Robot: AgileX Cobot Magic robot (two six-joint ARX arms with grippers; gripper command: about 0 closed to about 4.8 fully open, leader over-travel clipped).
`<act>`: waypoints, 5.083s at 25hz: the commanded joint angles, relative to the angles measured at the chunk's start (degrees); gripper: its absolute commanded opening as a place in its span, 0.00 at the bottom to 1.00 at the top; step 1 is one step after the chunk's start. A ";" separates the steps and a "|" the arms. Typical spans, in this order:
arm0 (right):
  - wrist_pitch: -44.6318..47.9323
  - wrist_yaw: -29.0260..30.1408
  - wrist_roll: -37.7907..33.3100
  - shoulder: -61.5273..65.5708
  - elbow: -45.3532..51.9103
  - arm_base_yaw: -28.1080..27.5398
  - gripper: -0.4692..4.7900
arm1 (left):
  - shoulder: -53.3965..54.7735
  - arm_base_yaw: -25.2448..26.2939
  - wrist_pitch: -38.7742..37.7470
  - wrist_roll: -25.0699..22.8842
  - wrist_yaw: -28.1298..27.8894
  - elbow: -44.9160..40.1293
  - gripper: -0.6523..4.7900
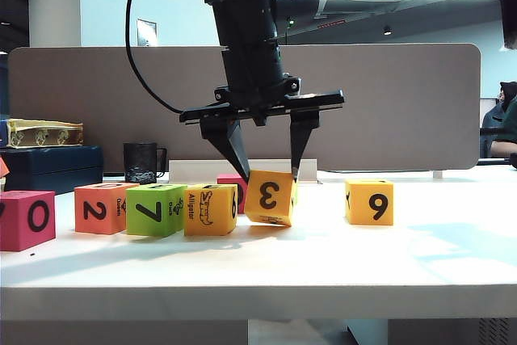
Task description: Select the appropriate blocks from the scattered letter blocks on the table and arrange them in a row to spell out "DEEP".
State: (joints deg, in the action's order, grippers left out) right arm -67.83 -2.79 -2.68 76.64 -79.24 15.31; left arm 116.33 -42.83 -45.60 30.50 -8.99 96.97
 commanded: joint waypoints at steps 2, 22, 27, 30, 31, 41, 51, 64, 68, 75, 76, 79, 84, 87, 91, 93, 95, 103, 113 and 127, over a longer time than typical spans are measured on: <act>0.79 0.17 0.13 -0.15 -0.17 0.02 0.09 | -0.15 0.00 -1.75 0.20 1.42 0.04 0.67; 2.10 0.22 0.11 -0.04 -0.17 0.02 0.09 | -3.67 2.99 -4.92 -1.57 4.35 1.22 0.89; 2.05 0.74 0.11 0.57 -0.15 0.02 0.09 | -4.15 3.85 -4.63 -7.76 8.94 7.17 0.89; 2.14 3.69 0.11 1.14 -0.09 0.04 0.09 | -4.15 4.46 -6.84 -11.04 6.84 10.56 0.88; 2.19 4.79 0.11 1.55 -0.09 0.09 0.09 | -4.15 4.98 -7.17 -12.09 5.95 11.74 0.86; 6.16 14.58 0.07 12.22 -0.07 0.20 0.09 | -5.66 15.19 -14.78 -23.34 2.91 17.35 0.67; 15.80 26.12 -0.46 19.32 -0.09 3.34 0.09 | -6.01 23.93 -23.69 -34.12 2.19 17.33 0.13; 24.83 26.36 -3.23 26.10 -0.11 8.07 0.09 | -6.19 33.22 -25.40 -36.09 15.63 17.33 0.11; 25.29 23.69 -3.37 28.81 -0.11 8.13 0.09 | -6.19 36.46 -25.57 -35.82 16.57 17.31 0.11; 30.36 23.67 -3.80 31.71 -0.13 9.42 0.09 | -6.19 39.89 -25.46 -34.58 16.72 17.31 0.11; 31.19 23.69 -3.89 32.02 -0.15 9.64 0.09 | -6.19 40.02 -25.46 -34.56 16.72 17.31 0.11; 33.55 23.47 -4.94 32.72 -0.17 10.29 0.09 | -6.14 40.02 -25.46 -34.58 16.50 17.31 0.11; 35.19 23.34 -4.94 34.10 -0.20 11.74 0.09 | -5.90 40.00 -25.53 -34.56 16.48 17.18 0.11; 35.85 23.32 -4.92 34.51 -0.17 12.26 0.09 | -5.09 40.00 -25.94 -34.49 14.97 16.00 0.11; 36.85 23.30 -5.07 34.51 -0.20 12.76 0.09 | -4.81 39.95 -23.65 -34.49 15.02 9.75 0.11; 36.81 23.32 -5.05 34.51 -0.17 12.94 0.09 | -4.81 39.93 -22.62 -34.47 15.04 6.84 0.11; 36.89 23.30 -5.07 34.51 -0.20 13.00 0.09 | -4.81 39.91 -21.44 -34.51 15.04 4.26 0.11; 37.05 23.32 -5.07 34.51 -0.17 13.05 0.09 | -4.81 39.50 -14.45 -34.56 18.10 -4.96 0.11; 36.76 23.32 -5.07 34.51 -0.17 13.07 0.09 | -4.81 36.17 -6.95 -34.42 23.41 -11.56 0.11; 37.20 23.47 -5.05 34.84 -0.17 14.56 0.09 | -4.81 34.86 -7.48 -31.50 28.76 -11.63 0.11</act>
State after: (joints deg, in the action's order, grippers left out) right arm -31.33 20.60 -7.68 111.53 -79.22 29.80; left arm 111.79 -7.77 -52.95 -1.23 18.96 85.38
